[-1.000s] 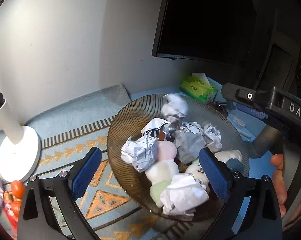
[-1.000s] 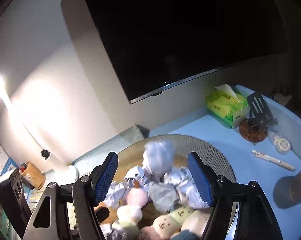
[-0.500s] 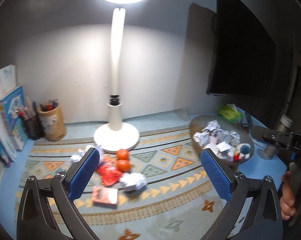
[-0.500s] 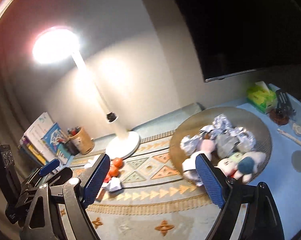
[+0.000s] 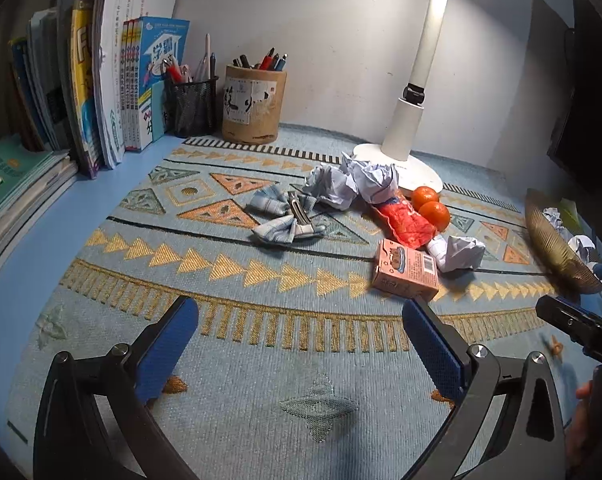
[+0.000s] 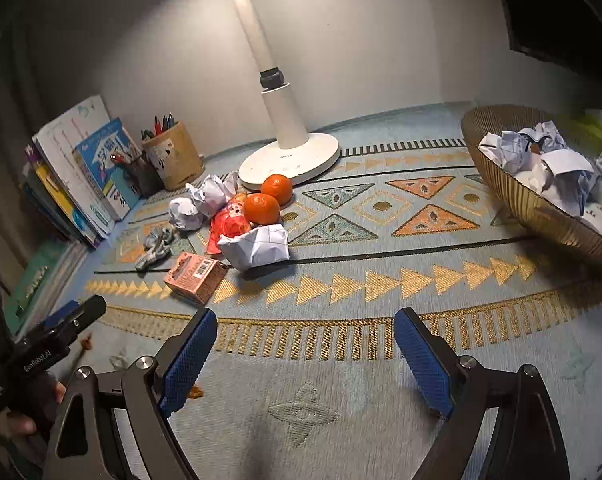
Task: Organize objects
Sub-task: 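Withdraw both open tools from the bowl back over the rug, then grasp the checked cloth bow clip with the left tool while the right grasps paper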
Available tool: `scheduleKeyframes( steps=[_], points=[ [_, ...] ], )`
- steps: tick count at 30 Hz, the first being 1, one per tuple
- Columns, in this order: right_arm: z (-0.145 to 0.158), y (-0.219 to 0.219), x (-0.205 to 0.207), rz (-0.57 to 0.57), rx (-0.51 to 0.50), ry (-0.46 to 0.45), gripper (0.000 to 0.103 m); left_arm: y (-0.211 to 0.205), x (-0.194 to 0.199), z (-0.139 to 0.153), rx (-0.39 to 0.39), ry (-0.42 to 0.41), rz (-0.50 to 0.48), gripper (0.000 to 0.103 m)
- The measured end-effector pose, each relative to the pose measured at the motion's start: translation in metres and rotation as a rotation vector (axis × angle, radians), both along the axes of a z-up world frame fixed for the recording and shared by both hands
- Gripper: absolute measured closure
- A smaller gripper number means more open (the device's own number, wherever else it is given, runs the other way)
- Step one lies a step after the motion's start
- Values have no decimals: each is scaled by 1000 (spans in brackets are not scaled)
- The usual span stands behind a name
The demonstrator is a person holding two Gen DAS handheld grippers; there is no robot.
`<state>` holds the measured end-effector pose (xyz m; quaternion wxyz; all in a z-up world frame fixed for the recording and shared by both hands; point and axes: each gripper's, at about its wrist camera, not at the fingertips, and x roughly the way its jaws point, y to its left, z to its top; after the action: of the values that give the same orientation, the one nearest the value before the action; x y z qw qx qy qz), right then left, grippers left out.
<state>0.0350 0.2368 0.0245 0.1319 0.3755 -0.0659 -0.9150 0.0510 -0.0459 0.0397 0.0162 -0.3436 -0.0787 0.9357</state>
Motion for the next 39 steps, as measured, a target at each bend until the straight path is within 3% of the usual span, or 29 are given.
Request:
scheduleKeyframes(
  steps=[6,9,14,16,18,21,23,32,33,34,35,36,38,39],
  points=[
    [-4,-4,-1,-33,65,30,13,11,6,3,-40,32,-34,1],
    [-5,-8,-2,8,73,17,13,8,5,3,-16,21,-41,1],
    [-1,-13,-15,85,25,-87,13,-8,-15,13,28,-30,-48,1],
    [11,-22,-23,136,13,-108,13,-11,-33,25,-24,-47,-14,1],
    [24,-34,-34,172,37,-93,12,-10,-62,29,-93,-115,-6,1],
    [27,-52,-56,182,109,-60,9,-5,-100,18,-172,-151,-9,2],
    [18,-58,-70,188,89,-70,9,-1,-119,6,-218,-170,-7,5],
    [-13,-66,-98,144,98,-69,9,11,-136,-13,-243,-156,-31,11],
    [-15,-66,-99,140,95,-64,9,10,-137,-13,-238,-157,-31,16],
    [-17,-67,-101,141,97,-70,15,9,-137,-14,-235,-162,-32,31],
    [-19,-69,-101,149,100,-76,22,9,-139,-16,-232,-175,-41,40],
    [-20,-71,-101,159,103,-82,36,9,-140,-16,-216,-179,-56,51],
    [-22,-72,-101,158,114,-83,40,10,-140,-16,-211,-175,-64,56],
    [-22,-72,-100,161,114,-76,45,9,-139,-16,-200,-173,-75,67]
  ],
)
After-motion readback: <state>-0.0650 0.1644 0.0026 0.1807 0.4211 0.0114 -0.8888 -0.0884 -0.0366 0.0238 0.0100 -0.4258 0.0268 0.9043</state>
